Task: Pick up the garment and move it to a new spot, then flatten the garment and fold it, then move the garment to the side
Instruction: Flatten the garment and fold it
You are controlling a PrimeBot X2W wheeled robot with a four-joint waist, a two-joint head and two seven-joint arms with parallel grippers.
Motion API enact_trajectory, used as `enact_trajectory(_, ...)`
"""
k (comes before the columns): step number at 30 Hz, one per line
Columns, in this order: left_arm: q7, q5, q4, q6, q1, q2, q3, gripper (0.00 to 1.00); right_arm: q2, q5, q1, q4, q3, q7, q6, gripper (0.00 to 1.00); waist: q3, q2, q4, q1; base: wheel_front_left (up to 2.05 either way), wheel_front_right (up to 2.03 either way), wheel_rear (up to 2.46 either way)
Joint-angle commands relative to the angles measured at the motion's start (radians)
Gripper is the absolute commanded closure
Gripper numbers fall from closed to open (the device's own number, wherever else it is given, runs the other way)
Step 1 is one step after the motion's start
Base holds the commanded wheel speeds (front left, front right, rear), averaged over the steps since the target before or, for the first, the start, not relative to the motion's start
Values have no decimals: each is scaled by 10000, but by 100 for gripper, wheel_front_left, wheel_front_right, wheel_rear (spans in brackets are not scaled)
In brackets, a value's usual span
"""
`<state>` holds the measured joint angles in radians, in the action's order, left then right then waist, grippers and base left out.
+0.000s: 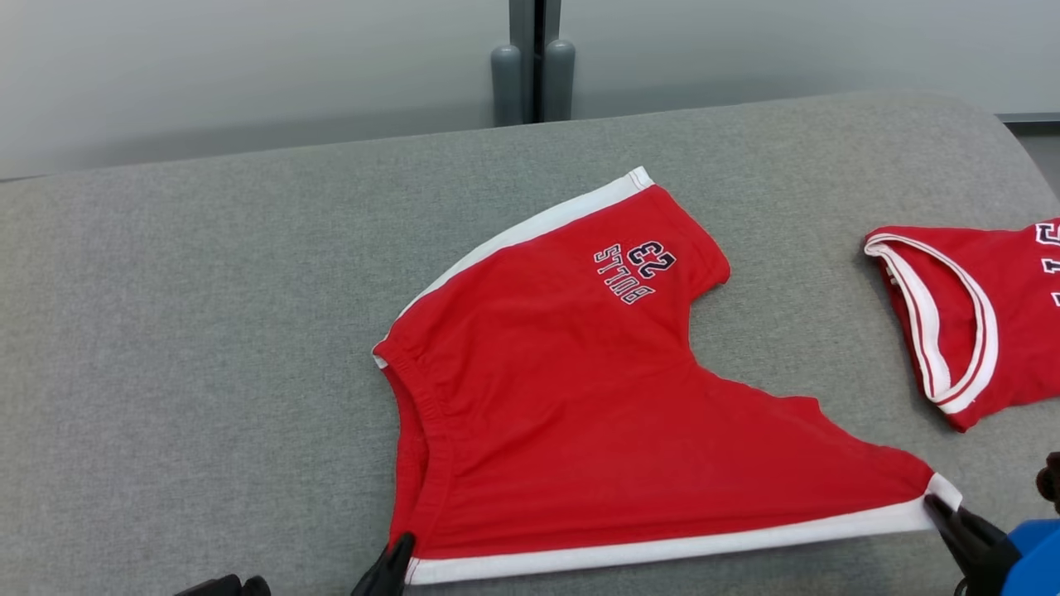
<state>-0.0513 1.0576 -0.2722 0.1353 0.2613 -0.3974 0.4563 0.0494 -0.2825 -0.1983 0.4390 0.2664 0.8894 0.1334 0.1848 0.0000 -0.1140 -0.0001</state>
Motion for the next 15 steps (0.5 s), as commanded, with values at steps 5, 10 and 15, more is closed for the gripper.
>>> enact_trajectory(5,100,-229,177,204,-1040,169,-278,100,52,237,1346,-183,-80,-141,-35,100,232,0,256,1,0,0,0)
enact_trajectory(10,123,-324,1188,1,-2610,710,-271,100,660,320,3666,-1447,-921,-323,-29,100,671,0,402,1,0,0,0)
enact_trajectory(15,97,-374,2301,40,-4249,1246,-374,100,1196,180,6071,-3142,-1634,-701,-26,100,1296,0,736,1,0,0,0)
